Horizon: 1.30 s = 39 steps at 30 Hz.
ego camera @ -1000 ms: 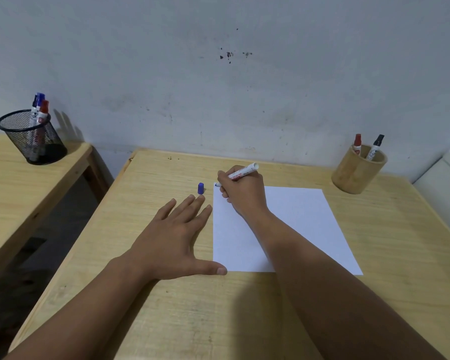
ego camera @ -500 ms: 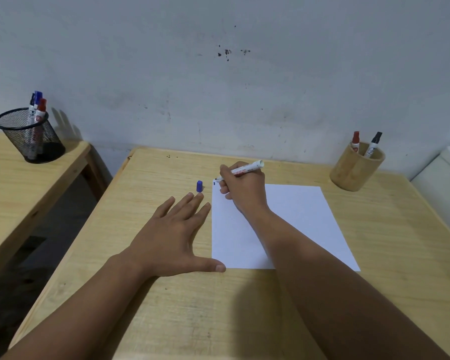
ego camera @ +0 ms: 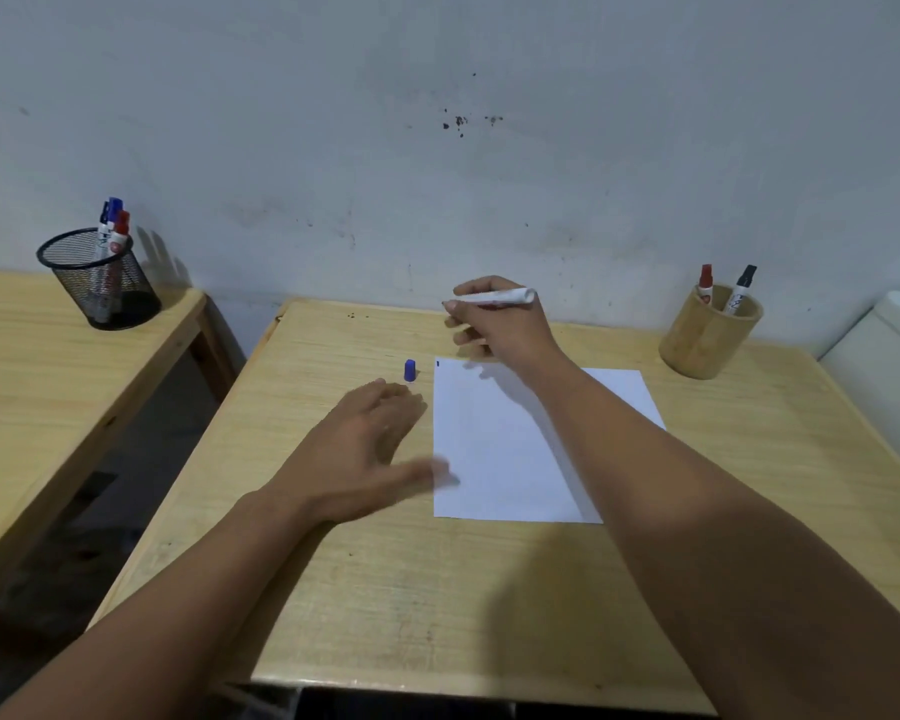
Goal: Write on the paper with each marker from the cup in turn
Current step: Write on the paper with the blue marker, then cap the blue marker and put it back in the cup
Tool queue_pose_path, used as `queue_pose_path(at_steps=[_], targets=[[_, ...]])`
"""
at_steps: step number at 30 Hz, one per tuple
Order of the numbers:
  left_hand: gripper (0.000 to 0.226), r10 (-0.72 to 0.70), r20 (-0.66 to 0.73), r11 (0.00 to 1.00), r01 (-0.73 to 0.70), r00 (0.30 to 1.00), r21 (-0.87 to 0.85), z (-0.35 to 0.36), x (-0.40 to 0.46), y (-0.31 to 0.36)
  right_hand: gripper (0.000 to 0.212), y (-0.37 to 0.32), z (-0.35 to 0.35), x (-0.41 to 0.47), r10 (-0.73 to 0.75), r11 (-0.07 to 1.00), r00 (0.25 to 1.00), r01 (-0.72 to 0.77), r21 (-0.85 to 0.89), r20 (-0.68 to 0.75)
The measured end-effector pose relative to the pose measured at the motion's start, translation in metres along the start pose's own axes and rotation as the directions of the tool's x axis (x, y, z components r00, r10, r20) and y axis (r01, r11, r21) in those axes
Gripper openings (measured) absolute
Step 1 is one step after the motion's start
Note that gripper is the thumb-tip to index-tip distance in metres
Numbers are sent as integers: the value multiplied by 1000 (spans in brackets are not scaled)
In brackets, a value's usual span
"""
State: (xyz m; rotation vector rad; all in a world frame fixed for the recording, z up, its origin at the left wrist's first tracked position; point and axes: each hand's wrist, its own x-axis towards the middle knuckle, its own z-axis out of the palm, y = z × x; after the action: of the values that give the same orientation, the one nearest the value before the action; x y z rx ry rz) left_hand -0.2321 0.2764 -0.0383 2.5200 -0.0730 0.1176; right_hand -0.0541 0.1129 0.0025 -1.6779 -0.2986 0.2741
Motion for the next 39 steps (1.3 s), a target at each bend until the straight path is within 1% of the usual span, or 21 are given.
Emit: queue_pose_path(at_steps=[1, 2, 3, 4, 6, 8, 11, 14, 15, 16, 17, 18, 19, 20, 21, 22, 23, 25, 27, 36, 39], targets=[[82, -29, -129, 998, 21, 991, -60, 0, 2, 1, 14, -9, -4, -3, 1, 1000, 999, 0, -10, 44], [63, -58, -256, 997, 43, 965, -65, 0, 8, 1, 22, -15, -8, -4, 4, 1000, 997, -3, -13, 72], [47, -97, -344, 995, 86, 934, -47, -1, 17, 2, 28, -21, -12, -5, 13, 1000, 997, -12, -3, 82], [39, -146, -381, 989, 142, 913, -39, -1, 27, 2, 33, -25, -14, -7, 29, 1000, 997, -29, 10, 77], [43, -242, -351, 970, 236, 904, -60, -4, 50, 1, 40, -30, -18, -10, 58, 996, 997, -61, 58, 50], [44, -285, -290, 958, 285, 914, -42, -6, 70, -1, 31, -28, -20, -14, 50, 997, 997, -54, 63, 51], [32, -304, -230, 948, 317, 924, 21, -6, 87, -5, 23, -20, -20, -21, 28, 1000, 994, -26, -11, 107], [19, -309, -256, 934, 344, 916, 102, -2, 88, -6, 21, -11, -20, -25, 67, 996, 989, -59, -69, 128], [16, -319, -270, 930, 355, 908, 94, 0, 88, -6, 18, -8, -20, -27, 73, 995, 989, -62, -83, 131], [14, -338, -280, 930, 365, 899, 48, 0, 89, -5, 15, -4, -21, -27, 69, 993, 989, -55, -106, 133], [12, -371, -283, 927, 370, 884, -59, -3, 91, -4, 15, -1, -23, -28, 56, 989, 990, -37, -141, 133], [12, -417, -276, 904, 362, 866, -229, -7, 94, -2, 17, 2, -25, -28, 37, 983, 990, -13, -181, 133], [13, -467, -244, 840, 339, 850, -424, -13, 96, 2, 20, 4, -26, -28, 20, 975, 991, 9, -220, 132], [14, -505, -197, 741, 306, 840, -597, -20, 98, 9, 23, 5, -28, -27, 4, 966, 992, 29, -256, 127], [15, -525, -147, 638, 273, 838, -720, -28, 99, 16, 25, 6, -29, -27, -15, 956, 993, 49, -288, 119], [14, -529, -108, 559, 249, 842, -791, -35, 100, 23, 26, 6, -30, -27, -34, 946, 993, 67, -317, 109], [14, -522, -80, 509, 235, 849, -828, -40, 101, 28, 27, 6, -32, -27, -50, 937, 993, 83, -339, 104], [13, -497, -49, 465, 218, 867, -858, -45, 104, 37, 27, 4, -34, -27, -74, 928, 992, 105, -358, 98], [13, -476, -37, 467, 217, 879, -857, -47, 107, 42, 27, 0, -36, -29, -90, 926, 992, 116, -359, 89], [14, -400, -30, 581, 228, 916, -782, -47, 115, 69, 25, -10, -54, -34, -123, 946, 991, 130, -295, 43], [13, -379, -18, 584, 225, 925, -780, -44, 120, 83, 22, -12, -61, -38, -160, 946, 987, 153, -286, -1]])
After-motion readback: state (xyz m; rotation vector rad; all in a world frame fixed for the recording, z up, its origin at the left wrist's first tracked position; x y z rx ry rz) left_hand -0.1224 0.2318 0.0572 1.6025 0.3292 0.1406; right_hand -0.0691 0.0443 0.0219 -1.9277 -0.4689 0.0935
